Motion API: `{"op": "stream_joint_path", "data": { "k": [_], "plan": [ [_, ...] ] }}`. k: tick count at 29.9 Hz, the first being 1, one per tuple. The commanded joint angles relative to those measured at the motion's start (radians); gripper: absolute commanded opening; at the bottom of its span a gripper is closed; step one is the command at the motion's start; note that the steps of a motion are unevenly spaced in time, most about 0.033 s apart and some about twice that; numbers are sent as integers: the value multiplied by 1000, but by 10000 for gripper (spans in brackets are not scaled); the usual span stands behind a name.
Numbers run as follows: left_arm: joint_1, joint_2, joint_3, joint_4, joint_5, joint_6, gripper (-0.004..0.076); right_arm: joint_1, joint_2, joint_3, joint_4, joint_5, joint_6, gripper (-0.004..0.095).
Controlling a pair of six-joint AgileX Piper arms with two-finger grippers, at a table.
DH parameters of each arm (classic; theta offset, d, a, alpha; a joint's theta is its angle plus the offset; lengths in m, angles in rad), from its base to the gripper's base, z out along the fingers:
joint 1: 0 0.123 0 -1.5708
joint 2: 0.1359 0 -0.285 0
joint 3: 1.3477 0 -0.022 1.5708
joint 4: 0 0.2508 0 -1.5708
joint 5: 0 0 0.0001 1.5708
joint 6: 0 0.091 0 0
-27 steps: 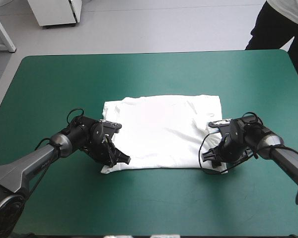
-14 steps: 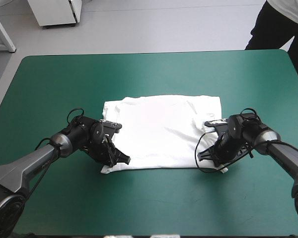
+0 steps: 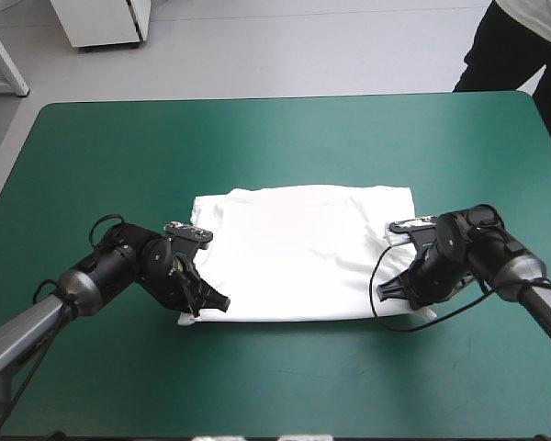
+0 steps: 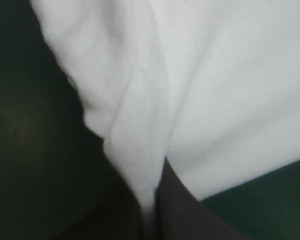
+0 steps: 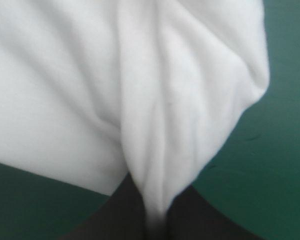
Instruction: Fold the cloth
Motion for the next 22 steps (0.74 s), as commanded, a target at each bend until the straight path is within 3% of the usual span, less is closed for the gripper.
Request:
{"op": "stream_joint_path", "data": {
  "k": [1, 9, 22],
  "plan": [
    [-7, -112, -35, -14, 46, -3, -10, 1, -84, -51, -17, 55, 8, -17],
    [-7, -211, -147, -22, 59, -5, -10, 1, -144, -141, -22, 69, 25, -17],
    [-7, -180, -189, 188, -270, -149, -10, -1, -100, -261, -133, -214, 66, -17]
  ]
}}
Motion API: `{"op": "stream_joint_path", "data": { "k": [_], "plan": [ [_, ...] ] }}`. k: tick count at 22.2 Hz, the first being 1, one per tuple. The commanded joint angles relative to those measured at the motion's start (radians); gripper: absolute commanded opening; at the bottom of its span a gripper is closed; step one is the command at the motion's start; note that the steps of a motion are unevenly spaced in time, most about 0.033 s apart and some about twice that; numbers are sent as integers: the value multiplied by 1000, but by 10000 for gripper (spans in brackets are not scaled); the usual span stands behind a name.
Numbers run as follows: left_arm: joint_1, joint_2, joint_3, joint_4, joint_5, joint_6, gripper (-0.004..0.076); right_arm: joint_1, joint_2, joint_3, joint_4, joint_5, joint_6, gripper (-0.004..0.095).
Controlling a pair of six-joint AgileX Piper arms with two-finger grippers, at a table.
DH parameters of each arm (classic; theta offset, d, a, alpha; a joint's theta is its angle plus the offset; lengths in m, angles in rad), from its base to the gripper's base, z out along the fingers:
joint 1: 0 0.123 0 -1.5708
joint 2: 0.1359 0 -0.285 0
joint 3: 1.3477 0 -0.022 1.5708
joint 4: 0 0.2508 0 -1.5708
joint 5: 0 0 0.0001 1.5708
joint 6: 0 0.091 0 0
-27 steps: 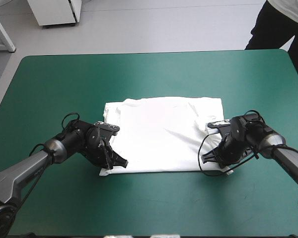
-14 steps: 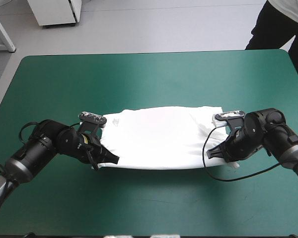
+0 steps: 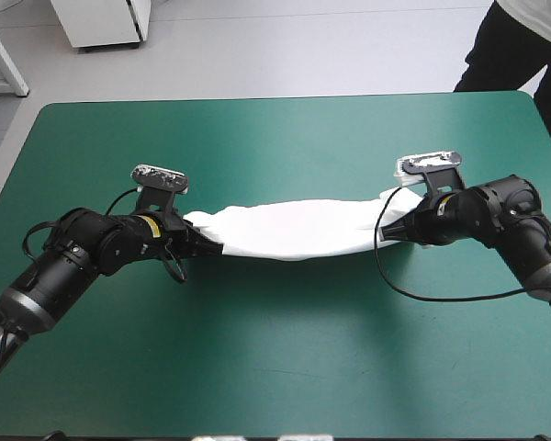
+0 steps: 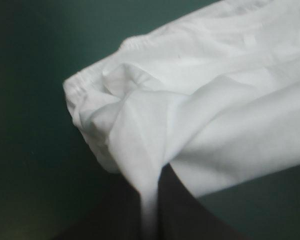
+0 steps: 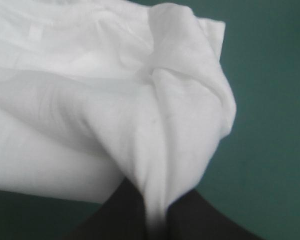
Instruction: Fold the cloth
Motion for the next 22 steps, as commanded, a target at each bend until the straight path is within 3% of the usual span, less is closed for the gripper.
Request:
{"op": "stream_joint_path", "data": {
  "k": [1, 8, 16, 22],
  "plan": [
    [-7, 10, -36, 129, -186, -93, -10, -1, 22, -42, -80, -145, 45, -17],
    [61, 217, -36, 267, -393, -217, -10, -1, 237, -51, -131, -376, 128, -17],
    [64, 387, -36, 260, -456, -218, -9, -1, 404, -116, -111, -323, 108, -2],
    [64, 362, -61, 226, -330, -164, 32, -1, 400, -188, -106, -187, 70, 284]
  ]
}}
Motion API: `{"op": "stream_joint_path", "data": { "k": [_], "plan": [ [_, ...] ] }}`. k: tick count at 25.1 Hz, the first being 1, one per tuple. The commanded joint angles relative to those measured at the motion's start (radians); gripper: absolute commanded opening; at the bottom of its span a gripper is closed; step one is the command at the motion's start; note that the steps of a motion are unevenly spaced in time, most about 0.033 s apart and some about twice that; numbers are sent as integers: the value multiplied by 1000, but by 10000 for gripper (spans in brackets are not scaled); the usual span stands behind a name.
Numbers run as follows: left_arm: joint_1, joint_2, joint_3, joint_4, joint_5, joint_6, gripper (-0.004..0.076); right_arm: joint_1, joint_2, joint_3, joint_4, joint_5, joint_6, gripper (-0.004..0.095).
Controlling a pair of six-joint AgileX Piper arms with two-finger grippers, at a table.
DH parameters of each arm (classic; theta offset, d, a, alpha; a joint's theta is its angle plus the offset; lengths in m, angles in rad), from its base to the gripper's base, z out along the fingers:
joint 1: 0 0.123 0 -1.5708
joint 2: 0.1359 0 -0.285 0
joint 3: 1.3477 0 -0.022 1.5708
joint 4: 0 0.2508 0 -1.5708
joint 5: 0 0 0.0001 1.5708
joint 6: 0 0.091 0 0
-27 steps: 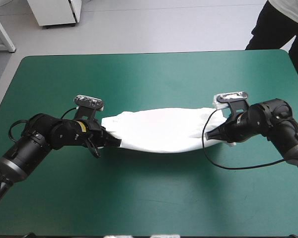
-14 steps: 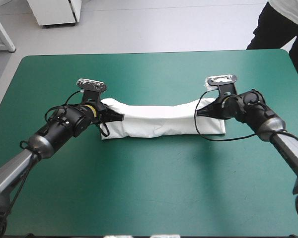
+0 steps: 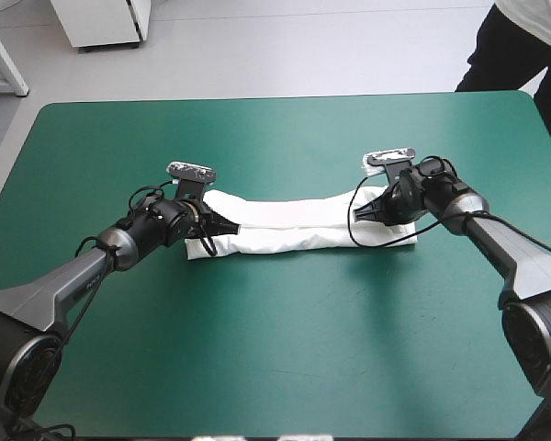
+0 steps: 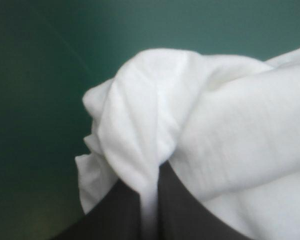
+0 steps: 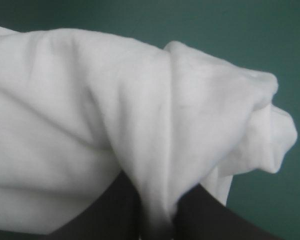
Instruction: Fold the cloth
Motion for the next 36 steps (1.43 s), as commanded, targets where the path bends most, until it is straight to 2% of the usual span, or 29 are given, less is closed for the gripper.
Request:
{"op": "stream_joint_path", "data": {
  "k": [1, 3, 6, 12, 14, 16, 17, 18, 19, 20, 21, 23, 25, 27, 29, 32, 36],
  "plan": [
    [3, -79, -52, -27, 40, 52, 60, -1, -53, -73, -8, 39, -15, 344],
    [3, -103, -62, -27, 61, 53, 119, -1, -62, -100, -11, 74, -15, 445],
    [3, -152, -69, -27, 84, 65, 221, -1, -77, -136, -15, 138, -15, 521],
    [3, -262, -69, -32, 200, 112, 340, -1, -158, -157, -15, 230, -15, 525],
    [3, -329, -69, -75, 274, 122, 409, -1, -215, -157, -29, 258, -15, 523],
    [1, -394, -72, -264, 301, 256, 437, -1, -285, -157, -74, 316, -15, 523],
    [1, -426, -86, -472, 315, 416, 421, -1, -335, -157, -120, 372, -15, 524],
    [-1, -432, -110, -639, 334, 528, 346, -1, -379, -157, -165, 409, -4, 523],
    [-5, -432, -129, -696, 347, 580, 273, -5, -414, -157, -185, 423, 7, 523],
    [-22, -423, -159, -741, 351, 645, 106, -26, -465, -157, -209, 428, 28, 523],
    [-36, -417, -175, -756, 347, 673, 3, -45, -501, -157, -217, 428, 39, 523],
    [-67, -365, -222, -756, 343, 686, -10, -141, -572, -157, -220, 430, 46, 523],
    [-93, -295, -253, -756, 339, 706, -10, -253, -605, -155, -177, 408, 56, 523],
    [-104, -228, -275, -753, 335, 721, -10, -335, -607, -150, -95, 369, 50, 523],
    [-106, -158, -298, -753, 335, 723, -10, -396, -585, -146, 38, 323, 5, 523],
    [-108, -66, -338, -754, 333, 742, -10, -432, -520, -146, 194, 299, -82, 523],
    [-108, 44, -406, -753, 332, 748, -10, -433, -425, -146, 308, 301, -156, 523]
  ]
}}
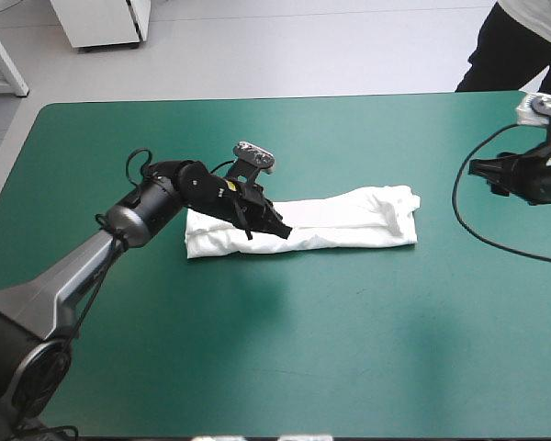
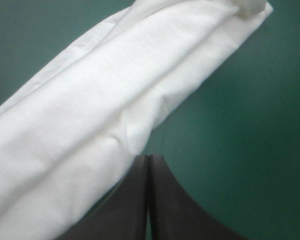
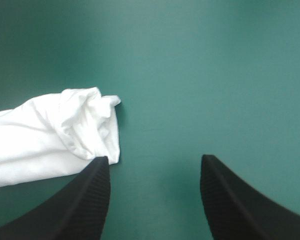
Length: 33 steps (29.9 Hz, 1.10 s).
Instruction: Fold the cloth
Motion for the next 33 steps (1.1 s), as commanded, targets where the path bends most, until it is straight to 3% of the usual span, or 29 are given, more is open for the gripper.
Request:
{"op": "stream_joint_path", "data": {
  "k": [1, 8, 18, 25, 33],
  "plan": [
    [-7, 40, -91, -32, -38, 7, -10, -10, 62, -23, 122, -56, -80, 523],
    [-26, 212, -228, 19, -40, -3, -10, -10, 208, -23, 271, -77, -220, 523],
    [-28, 405, -359, 24, 31, -27, -10, -10, 353, -23, 411, -7, -442, 532],
    [-28, 417, -368, 21, 43, -29, -10, -10, 456, -23, 476, 20, -451, 665],
    [-28, 417, -374, 26, 63, -25, -10, -8, 554, -23, 576, 17, -522, 677]
  ]
}}
